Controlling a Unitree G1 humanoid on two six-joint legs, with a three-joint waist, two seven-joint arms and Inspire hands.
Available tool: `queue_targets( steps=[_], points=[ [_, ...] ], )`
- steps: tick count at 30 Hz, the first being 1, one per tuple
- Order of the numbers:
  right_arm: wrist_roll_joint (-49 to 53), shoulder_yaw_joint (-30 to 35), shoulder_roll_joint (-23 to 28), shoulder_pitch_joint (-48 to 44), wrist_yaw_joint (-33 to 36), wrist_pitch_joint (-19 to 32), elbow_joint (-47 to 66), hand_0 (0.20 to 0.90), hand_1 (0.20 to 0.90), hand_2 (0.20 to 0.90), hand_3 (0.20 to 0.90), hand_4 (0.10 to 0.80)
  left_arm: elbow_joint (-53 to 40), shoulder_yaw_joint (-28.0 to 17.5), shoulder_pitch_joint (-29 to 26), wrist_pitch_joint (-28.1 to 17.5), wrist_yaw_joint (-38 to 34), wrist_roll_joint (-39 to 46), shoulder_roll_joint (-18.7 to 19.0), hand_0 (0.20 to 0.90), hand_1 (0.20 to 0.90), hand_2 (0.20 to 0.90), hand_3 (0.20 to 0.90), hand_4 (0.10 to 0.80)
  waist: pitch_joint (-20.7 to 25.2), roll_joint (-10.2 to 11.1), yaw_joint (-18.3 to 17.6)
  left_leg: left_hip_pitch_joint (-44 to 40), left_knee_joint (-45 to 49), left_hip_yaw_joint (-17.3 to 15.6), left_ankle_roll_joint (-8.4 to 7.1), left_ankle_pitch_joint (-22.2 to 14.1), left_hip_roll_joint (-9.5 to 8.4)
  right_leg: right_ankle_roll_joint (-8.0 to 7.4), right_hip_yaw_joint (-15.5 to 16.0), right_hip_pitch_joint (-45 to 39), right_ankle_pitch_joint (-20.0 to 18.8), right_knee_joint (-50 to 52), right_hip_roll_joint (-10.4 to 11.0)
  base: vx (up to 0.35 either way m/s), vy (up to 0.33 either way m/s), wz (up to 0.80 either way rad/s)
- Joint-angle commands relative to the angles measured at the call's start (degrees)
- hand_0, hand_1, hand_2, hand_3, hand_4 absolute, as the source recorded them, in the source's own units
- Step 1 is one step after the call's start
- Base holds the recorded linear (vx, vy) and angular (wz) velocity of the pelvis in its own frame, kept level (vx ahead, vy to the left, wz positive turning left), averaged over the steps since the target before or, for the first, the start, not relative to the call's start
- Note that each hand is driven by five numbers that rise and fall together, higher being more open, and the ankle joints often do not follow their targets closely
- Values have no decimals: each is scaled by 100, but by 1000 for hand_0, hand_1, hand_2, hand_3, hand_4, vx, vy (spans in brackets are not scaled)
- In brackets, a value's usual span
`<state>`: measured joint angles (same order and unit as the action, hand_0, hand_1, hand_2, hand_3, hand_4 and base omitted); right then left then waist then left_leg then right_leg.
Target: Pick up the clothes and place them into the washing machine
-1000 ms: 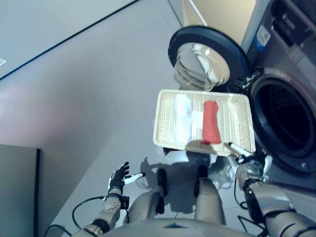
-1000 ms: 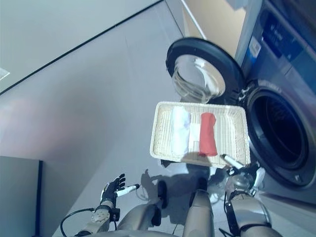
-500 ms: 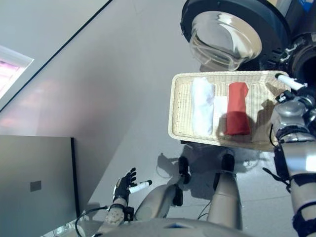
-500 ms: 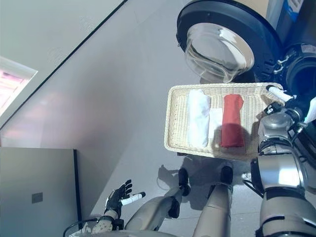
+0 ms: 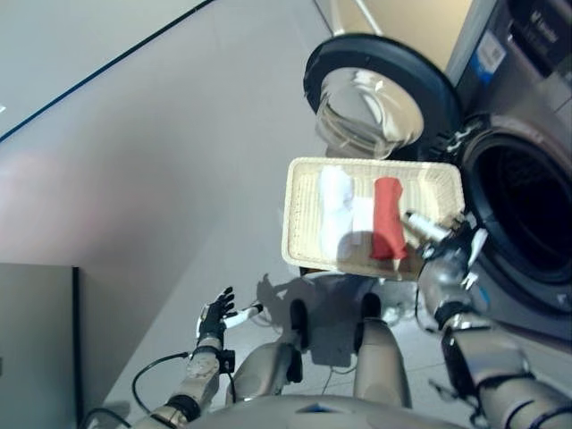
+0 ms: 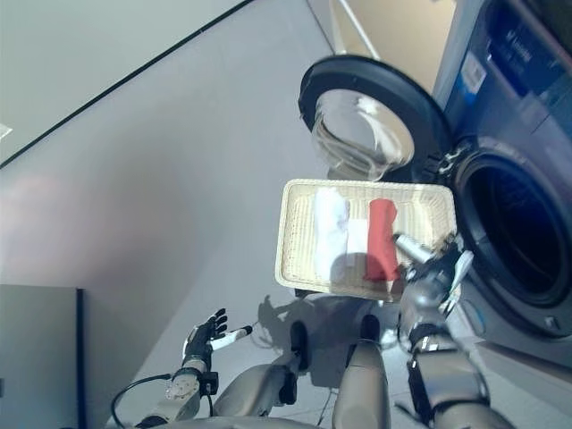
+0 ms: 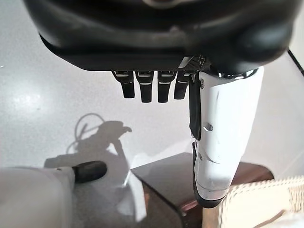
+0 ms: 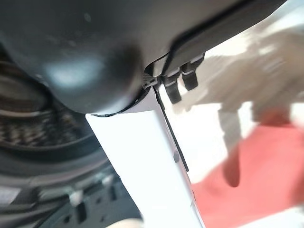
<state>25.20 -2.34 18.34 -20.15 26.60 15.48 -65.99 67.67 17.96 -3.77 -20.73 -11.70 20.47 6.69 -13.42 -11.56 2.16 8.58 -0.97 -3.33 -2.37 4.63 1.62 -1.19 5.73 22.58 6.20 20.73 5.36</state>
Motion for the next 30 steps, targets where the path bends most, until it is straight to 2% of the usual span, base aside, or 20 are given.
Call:
queue_targets(
  steps=[1,7,8,9,10,13,16,17,19,21,25,28,30],
  points=[
    [-84,-207,-184,447,-229,487,80,900,900,900,900,800,542,-333,21,-130,-168,-262,332,900,900,900,900,800,755,609,-53,116,382,-112,-130,-232,-181,-209,-66,-1107,-941,-1726,-20,86,-130,-11],
    [-574,-358,-608,1531,-384,445,-145,900,900,900,900,800,798,-649,126,-160,-219,-414,405,900,900,900,900,800,875,935,-143,-121,766,-166,-138,-318,-23,-140,-155,-1470,-899,-1803,-193,69,-115,-9],
    [-619,-311,-752,1874,-435,412,-351,900,900,900,900,800,897,-733,159,-141,-192,-419,391,900,900,900,900,800,924,1032,-180,-162,963,-166,-130,-275,20,-103,-209,-1605,-893,-1828,-264,70,-124,-17],
    [-619,-311,-753,1876,-435,413,-351,900,900,900,900,800,898,-732,161,-142,-192,-419,393,900,900,900,900,800,921,1032,-180,-165,969,-167,-131,-279,22,-102,-210,-1611,-893,-1830,-265,119,-158,-21],
    [-665,-215,-797,2115,-466,340,-747,900,900,900,900,800,992,-825,182,-124,-179,-422,344,900,900,900,900,800,990,1108,-212,-196,1235,-186,-121,-214,104,-52,-236,-1753,-866,-1847,-340,93,-116,-23],
    [-688,-152,-832,2192,-447,282,-1043,900,900,900,900,800,1039,-858,186,-106,-145,-397,308,900,900,900,900,800,1007,1175,-227,-75,1772,-218,-114,-68,173,28,-263,-1927,-850,-1885,-393,62,-117,-15],
    [-710,-62,-730,2171,-417,235,-1260,900,900,900,900,800,1047,-835,154,-96,-117,-389,255,900,900,900,900,800,968,1303,-205,327,2753,-205,-71,277,119,128,-309,-2060,-910,-1921,-386,46,-96,-6],
    [-834,-159,-656,2066,-399,180,-1283,900,900,900,900,800,1041,-823,178,-114,-101,-356,208,900,900,900,900,800,983,1294,-108,570,2771,-109,-22,245,-118,113,-405,-2095,-903,-1934,-361,119,-17,-29],
    [-876,-221,-629,1976,-387,189,-1199,900,900,900,900,800,1066,-843,210,-110,-103,-332,195,900,900,900,900,800,1009,1291,-43,827,2461,-206,5,197,-177,55,-537,-2185,-888,-1992,-390,157,18,-35],
    [-847,-296,-633,1905,-345,203,-1145,900,900,900,900,800,1077,-828,241,-101,-109,-303,206,900,900,900,900,800,1006,1261,54,1088,1732,-480,18,260,-161,-9,-637,-2333,-828,-2035,-469,216,27,-39],
    [-842,-449,-691,1770,-302,188,-1031,900,900,900,900,800,1084,-822,323,-43,-102,-290,212,900,900,900,900,800,1040,1059,278,1114,593,-824,-131,877,-209,-50,-769,-2774,-645,-2194,-799,227,19,-26],
    [-923,-588,-776,1638,-299,159,-889,900,900,900,900,800,1141,-875,366,-12,-121,-263,204,900,900,900,900,800,1152,1068,336,767,303,-677,-10,781,-360,-74,-809,-2928,-505,-2190,-822,201,54,-49],
    [-924,-613,-809,1532,-313,129,-881,900,900,900,900,800,1129,-902,366,6,-129,-262,212,900,900,900,900,800,1259,1118,364,605,251,-748,65,677,-405,-109,-798,-3008,-428,-2178,-760,206,75,-32]
  ],
)
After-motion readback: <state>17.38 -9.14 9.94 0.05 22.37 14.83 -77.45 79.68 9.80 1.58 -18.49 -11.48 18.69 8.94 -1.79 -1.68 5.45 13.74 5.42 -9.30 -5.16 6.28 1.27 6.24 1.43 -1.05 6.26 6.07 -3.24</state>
